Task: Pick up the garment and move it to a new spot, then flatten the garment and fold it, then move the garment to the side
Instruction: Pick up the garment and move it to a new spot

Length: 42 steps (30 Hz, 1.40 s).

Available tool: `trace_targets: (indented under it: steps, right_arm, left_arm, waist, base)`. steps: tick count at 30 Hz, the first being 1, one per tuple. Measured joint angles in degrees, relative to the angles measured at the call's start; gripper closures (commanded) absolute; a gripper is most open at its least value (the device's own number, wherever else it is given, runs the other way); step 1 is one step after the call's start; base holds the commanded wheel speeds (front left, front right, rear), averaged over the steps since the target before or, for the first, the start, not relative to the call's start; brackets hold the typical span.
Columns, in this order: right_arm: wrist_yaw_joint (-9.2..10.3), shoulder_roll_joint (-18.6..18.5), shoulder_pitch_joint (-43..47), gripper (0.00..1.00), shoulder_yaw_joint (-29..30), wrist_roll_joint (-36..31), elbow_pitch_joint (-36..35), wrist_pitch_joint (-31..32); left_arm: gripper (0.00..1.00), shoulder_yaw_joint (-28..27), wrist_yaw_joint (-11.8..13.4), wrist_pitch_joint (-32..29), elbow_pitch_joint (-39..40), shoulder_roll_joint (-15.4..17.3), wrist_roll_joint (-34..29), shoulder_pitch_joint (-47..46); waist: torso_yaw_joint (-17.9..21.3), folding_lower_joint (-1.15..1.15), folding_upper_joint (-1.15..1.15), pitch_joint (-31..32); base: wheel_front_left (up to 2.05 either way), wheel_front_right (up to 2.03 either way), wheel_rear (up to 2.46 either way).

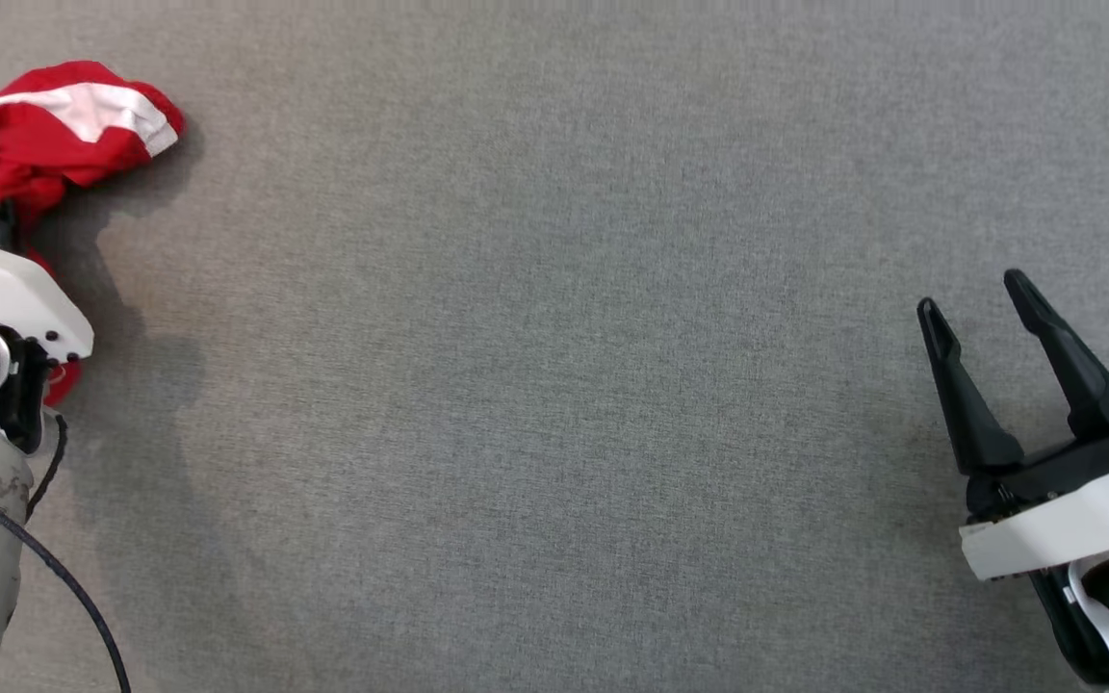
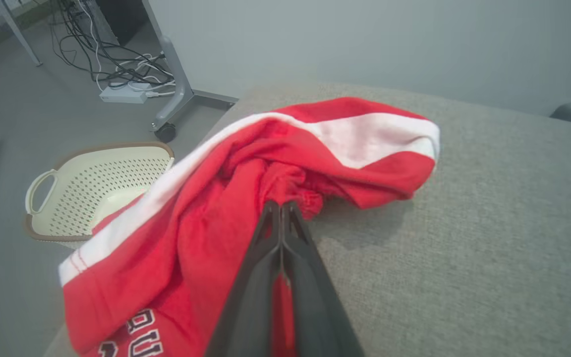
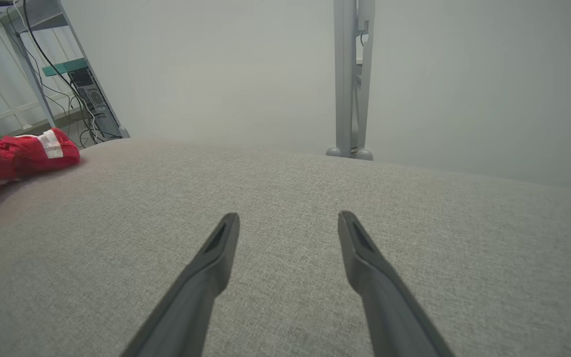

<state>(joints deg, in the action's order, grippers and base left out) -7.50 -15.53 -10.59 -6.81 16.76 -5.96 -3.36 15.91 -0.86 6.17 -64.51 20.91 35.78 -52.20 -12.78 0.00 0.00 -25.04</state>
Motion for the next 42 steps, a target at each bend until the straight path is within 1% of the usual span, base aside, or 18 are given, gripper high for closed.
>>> trace_targets:
  steps: [3,6,11,16,19,22,25,28,30,32,37,42]
  right_arm:
    - [0.00,0.9,1.2,0.00,0.8,-0.1,0.6,-0.5]
    - [0.00,1.6,2.0,0.00,1.6,-0.3,0.9,-0.7]
    - [0.00,2.9,3.7,0.00,2.8,-0.7,1.3,-1.1]
    - [0.00,4.3,4.8,0.00,4.0,-0.9,1.4,-1.2]
    - [0.00,4.7,5.4,0.00,4.5,-1.1,1.5,-1.3]
    - [0.00,5.4,5.5,0.00,4.8,-1.2,1.5,-1.6]
    - [0.00,6.0,5.6,0.00,5.0,-1.2,1.6,-1.7]
    - [0.00,6.3,5.6,0.00,5.0,-1.2,2.0,-2.0]
    - [0.00,6.5,5.6,0.00,4.9,-1.2,2.7,-2.3]
    - [0.00,6.7,5.5,0.00,4.9,-1.2,3.2,-2.6]
    - [0.00,7.6,5.3,0.00,4.8,-0.9,4.3,-3.6]
    - [0.00,8.3,5.9,0.00,5.5,-0.1,5.7,-4.5]
  left_arm:
    - [1.00,-0.1,0.4,4.0,1.8,0.4,-0.2,0.1]
    - [1.00,-0.6,1.0,6.6,4.9,0.7,-0.4,0.7]
    - [1.00,-0.3,1.6,8.0,13.5,0.2,-1.0,5.7]
    - [1.00,2.2,4.3,7.9,27.2,-1.6,-2.6,14.3]
    - [1.00,4.4,6.3,5.3,37.5,-2.4,-3.6,20.0]
    - [1.00,6.9,9.0,2.3,48.0,-3.0,-4.4,25.8]
    - [1.00,10.3,10.5,-0.9,56.5,-3.8,-5.6,30.5]
    - [1.00,14.0,10.5,-3.7,61.9,-4.2,-6.6,32.9]
    - [1.00,16.2,10.5,-5.2,63.8,-5.4,-6.9,33.6]
    - [1.00,18.9,9.8,-6.8,64.9,-6.2,-7.4,33.8]
    - [1.00,25.3,6.7,-9.8,64.4,-8.7,-9.1,32.5]
    - [1.00,32.7,1.6,-13.1,61.2,-11.3,-9.6,30.8]
  waist:
    - [-0.3,0.00,0.00,2.1]
    - [-0.3,0.00,0.00,4.4]
    - [0.0,0.00,0.00,8.2]
    - [1.7,0.00,0.00,11.1]
    - [3.3,0.00,0.00,12.2]
    - [5.3,0.00,0.00,12.9]
    - [7.4,0.00,0.00,13.2]
    - [9.6,0.00,0.00,13.3]
    - [11.2,0.00,0.00,13.3]
    - [13.0,0.00,0.00,13.3]
    - [17.9,0.00,0.00,12.9]
    - [22.4,0.00,0.00,12.2]
  base:
    - [0.00,0.00,0.00]
    - [0.00,0.00,0.00]
    - [0.00,0.00,0.00]
    - [0.00,0.00,0.00]
    - [0.00,0.00,0.00]
    - [0.00,0.00,0.00]
    - [0.00,0.00,0.00]
    - [0.00,0.00,0.00]
    - [0.00,0.00,0.00]
    - [0.00,0.00,0.00]
    - [0.00,0.00,0.00]
    - [0.00,0.00,0.00]
